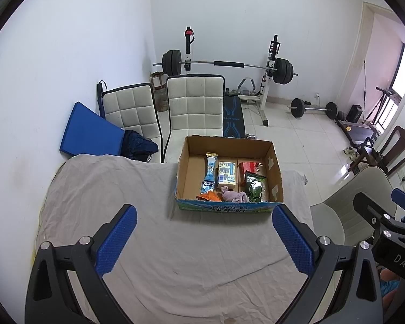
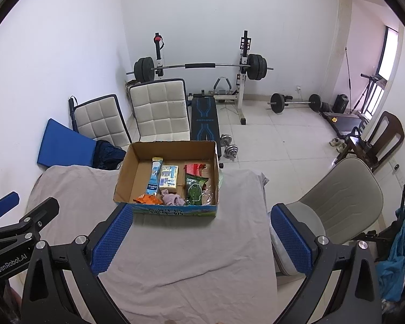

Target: Organize soft objects

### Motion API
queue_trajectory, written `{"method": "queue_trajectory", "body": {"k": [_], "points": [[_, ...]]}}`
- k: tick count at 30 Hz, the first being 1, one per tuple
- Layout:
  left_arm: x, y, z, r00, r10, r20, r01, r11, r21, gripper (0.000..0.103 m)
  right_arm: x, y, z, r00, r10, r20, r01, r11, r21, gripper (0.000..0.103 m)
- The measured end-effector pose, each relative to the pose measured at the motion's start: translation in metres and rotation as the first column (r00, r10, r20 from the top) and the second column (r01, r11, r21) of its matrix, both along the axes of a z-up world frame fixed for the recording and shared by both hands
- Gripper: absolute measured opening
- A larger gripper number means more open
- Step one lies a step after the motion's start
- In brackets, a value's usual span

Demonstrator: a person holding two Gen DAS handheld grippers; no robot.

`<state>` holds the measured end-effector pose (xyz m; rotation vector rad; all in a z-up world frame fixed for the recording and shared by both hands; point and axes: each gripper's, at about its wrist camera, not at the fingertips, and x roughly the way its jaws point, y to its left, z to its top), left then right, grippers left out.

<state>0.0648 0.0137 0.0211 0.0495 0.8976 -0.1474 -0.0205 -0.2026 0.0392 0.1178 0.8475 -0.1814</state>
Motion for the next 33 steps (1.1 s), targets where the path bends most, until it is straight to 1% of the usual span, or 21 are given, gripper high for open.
{"method": "queue_trajectory", "body": {"k": [7, 21, 33], "points": [[-0.0018, -0.0015, 0.0015, 1.0, 0.004, 0.013, -0.004, 1.0, -0.004, 0.103, -0.0016, -0.0002, 0.0017, 1.0, 0.002, 0.002, -0.002, 1.0, 0.006, 0.103], [-0.0017, -0.0002, 0.0033, 1.0, 0.006, 0.014, -0.005, 1.0, -0.007, 0.103, -0.0028, 0.0016, 0.0015, 1.0, 0.006, -0.004, -0.006, 1.0, -0.01, 0.103], [-0.0019, 0.0024, 0.0073, 1.0, 0.016, 0.017, -0.016, 1.0, -0.002, 0.103, -0.0058, 0.0005, 0.0034, 1.0, 0.003, 0.007, -0.003, 1.0, -0.014, 0.103]]}}
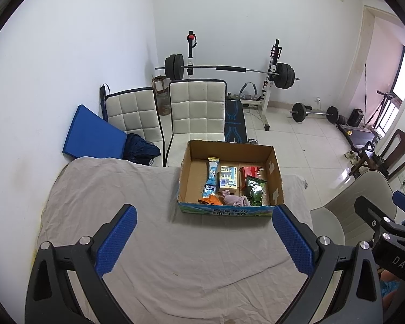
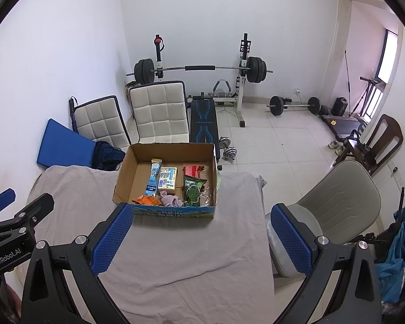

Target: Organize soft objects

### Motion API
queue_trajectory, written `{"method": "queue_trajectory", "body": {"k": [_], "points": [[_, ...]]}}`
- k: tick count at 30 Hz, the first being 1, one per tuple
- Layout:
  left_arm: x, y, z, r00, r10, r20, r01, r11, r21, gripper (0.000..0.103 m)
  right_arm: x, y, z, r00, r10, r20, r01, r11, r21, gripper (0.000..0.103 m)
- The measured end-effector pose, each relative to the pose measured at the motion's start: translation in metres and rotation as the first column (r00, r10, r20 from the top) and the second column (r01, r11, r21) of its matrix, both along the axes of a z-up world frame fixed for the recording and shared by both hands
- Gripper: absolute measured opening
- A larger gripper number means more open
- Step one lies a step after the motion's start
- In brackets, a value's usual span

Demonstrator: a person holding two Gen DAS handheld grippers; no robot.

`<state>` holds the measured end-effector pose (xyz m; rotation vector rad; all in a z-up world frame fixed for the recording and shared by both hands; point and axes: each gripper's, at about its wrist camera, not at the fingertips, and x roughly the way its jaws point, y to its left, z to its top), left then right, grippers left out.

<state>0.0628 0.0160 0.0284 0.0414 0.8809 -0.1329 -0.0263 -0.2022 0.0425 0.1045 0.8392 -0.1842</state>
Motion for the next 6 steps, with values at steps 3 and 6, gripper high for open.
{"method": "queue_trajectory", "body": {"k": [3, 6], "points": [[-0.0003, -0.0001, 0.0003, 1.0, 0.0, 0.001, 0.0, 1.0, 0.001, 0.103, 0.0, 0.0001, 0.0, 1.0, 0.001, -0.001, -0.001, 1.0, 0.001, 0.103], [-0.0001, 0.0001, -0.0002, 1.0, -0.001, 0.001, 0.001, 1.0, -0.001, 0.103, -0.0002, 0.0, 0.0002, 1.0, 0.001, 0.001, -0.001, 1.0, 0.0, 0.103]]}}
